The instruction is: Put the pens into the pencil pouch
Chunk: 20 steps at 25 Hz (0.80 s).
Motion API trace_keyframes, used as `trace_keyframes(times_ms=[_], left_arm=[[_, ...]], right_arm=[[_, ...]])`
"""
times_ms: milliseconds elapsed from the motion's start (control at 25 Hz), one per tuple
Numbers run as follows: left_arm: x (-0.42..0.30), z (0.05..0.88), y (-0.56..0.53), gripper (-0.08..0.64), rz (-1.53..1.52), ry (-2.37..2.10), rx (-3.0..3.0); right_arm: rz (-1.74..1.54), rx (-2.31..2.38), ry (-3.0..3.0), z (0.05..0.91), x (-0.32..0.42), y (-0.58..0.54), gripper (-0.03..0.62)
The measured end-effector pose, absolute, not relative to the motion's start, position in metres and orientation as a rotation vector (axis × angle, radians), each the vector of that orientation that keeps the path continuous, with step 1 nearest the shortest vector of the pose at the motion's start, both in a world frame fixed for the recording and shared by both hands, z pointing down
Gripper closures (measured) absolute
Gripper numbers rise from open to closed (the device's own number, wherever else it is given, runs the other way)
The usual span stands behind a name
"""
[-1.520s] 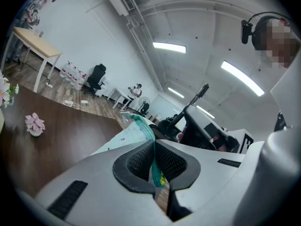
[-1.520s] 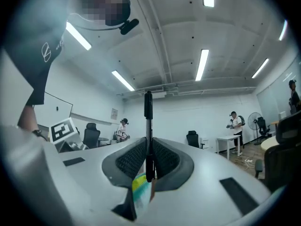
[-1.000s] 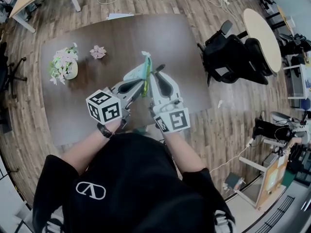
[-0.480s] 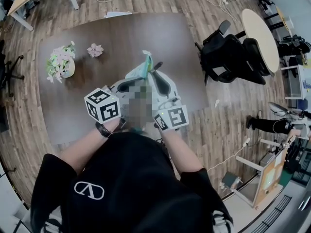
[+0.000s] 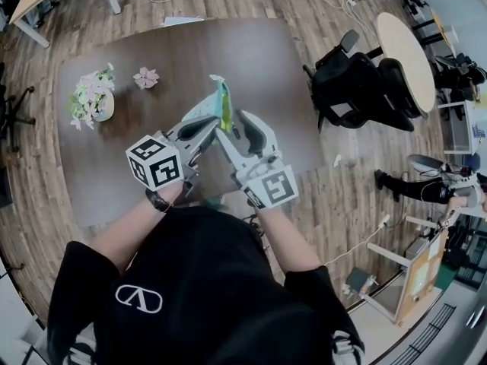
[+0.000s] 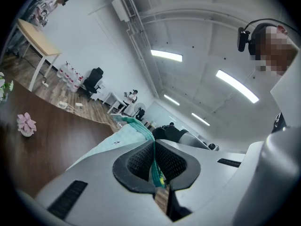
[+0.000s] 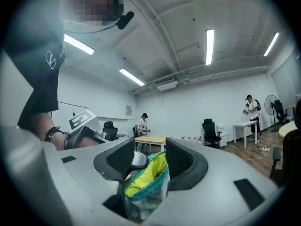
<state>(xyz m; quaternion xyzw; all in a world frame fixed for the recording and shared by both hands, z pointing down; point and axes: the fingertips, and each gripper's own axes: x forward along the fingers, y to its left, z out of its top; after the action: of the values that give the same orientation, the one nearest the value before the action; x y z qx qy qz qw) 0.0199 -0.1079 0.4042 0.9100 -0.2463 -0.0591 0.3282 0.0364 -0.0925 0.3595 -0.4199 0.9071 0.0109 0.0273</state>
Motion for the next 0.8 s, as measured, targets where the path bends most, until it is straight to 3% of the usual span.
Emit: trace_keyframes(times_ms=[440,800], left_arm=[[0.003,0.413,-0.111,0.546,-0.168,-0.679,2.361],[-0.022,0.433,-0.105,0.546,-0.174,-0.717,2.318]], right_arm=[[-0.071,-1.621,2.715,0.382,0.106,-0.137,0.391],[-0.559,-1.777,3.139,0.555,0.106,-0.2,0.39]])
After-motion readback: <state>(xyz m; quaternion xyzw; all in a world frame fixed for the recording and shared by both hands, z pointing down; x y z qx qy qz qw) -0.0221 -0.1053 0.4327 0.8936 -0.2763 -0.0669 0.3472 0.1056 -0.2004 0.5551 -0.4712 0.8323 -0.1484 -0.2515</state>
